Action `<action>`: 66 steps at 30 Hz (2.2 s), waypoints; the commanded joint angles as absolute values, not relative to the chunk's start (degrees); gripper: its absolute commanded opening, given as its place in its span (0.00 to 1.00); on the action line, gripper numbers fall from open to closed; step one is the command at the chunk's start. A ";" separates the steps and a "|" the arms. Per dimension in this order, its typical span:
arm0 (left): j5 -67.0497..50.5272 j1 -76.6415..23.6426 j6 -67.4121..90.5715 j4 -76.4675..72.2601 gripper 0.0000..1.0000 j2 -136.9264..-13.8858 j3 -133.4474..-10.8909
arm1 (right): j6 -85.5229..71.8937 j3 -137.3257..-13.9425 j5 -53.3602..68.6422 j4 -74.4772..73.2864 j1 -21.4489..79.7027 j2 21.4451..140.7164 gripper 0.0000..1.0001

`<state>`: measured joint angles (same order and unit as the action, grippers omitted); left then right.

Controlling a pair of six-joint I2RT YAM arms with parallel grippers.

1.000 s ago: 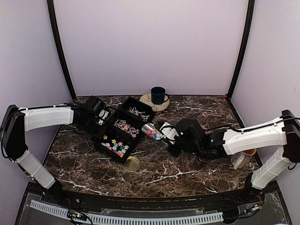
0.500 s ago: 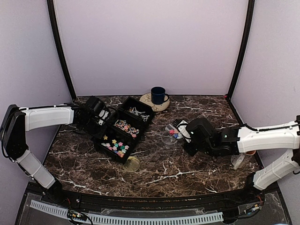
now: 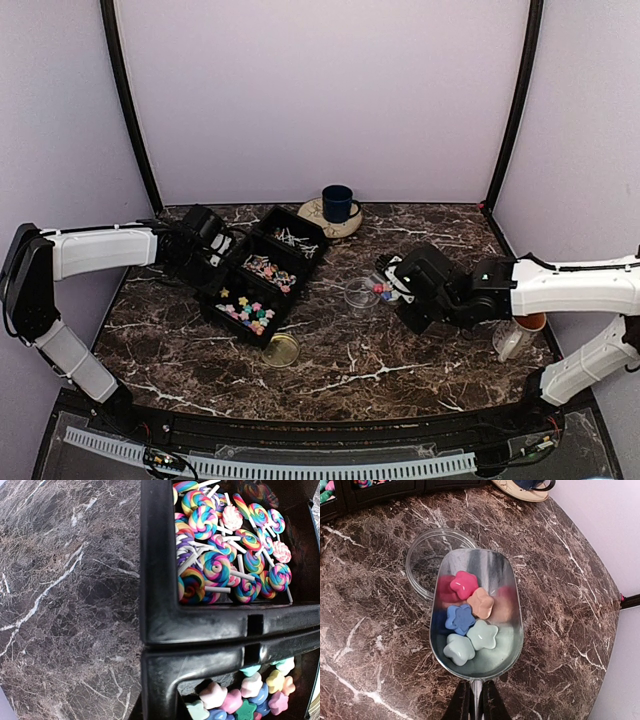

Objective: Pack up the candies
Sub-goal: Place the fake candies in the packing box.

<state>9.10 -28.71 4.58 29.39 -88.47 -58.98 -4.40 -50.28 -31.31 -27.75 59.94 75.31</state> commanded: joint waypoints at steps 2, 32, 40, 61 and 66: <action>9.32 -28.33 6.17 23.55 0.00 -84.40 -59.94 | -5.35 -53.91 -30.88 -31.41 59.85 76.48 0.00; 8.52 -28.37 6.37 23.64 0.00 -84.55 -59.99 | -4.83 -67.80 -29.34 -48.55 59.85 85.96 0.00; 8.48 -28.39 6.33 23.74 0.00 -84.55 -59.99 | -5.18 -70.55 -28.89 -51.43 59.85 87.26 0.00; 8.10 -28.39 6.33 23.63 0.00 -84.53 -59.91 | -2.99 -77.54 -28.42 -55.91 60.26 89.37 0.00; 7.43 -28.33 6.40 23.55 0.00 -84.64 -59.99 | -1.34 -79.50 -26.32 -53.03 61.02 89.34 0.00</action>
<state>8.75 -28.71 4.84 29.34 -88.47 -58.98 -2.87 -76.55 -28.05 -55.61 60.25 89.14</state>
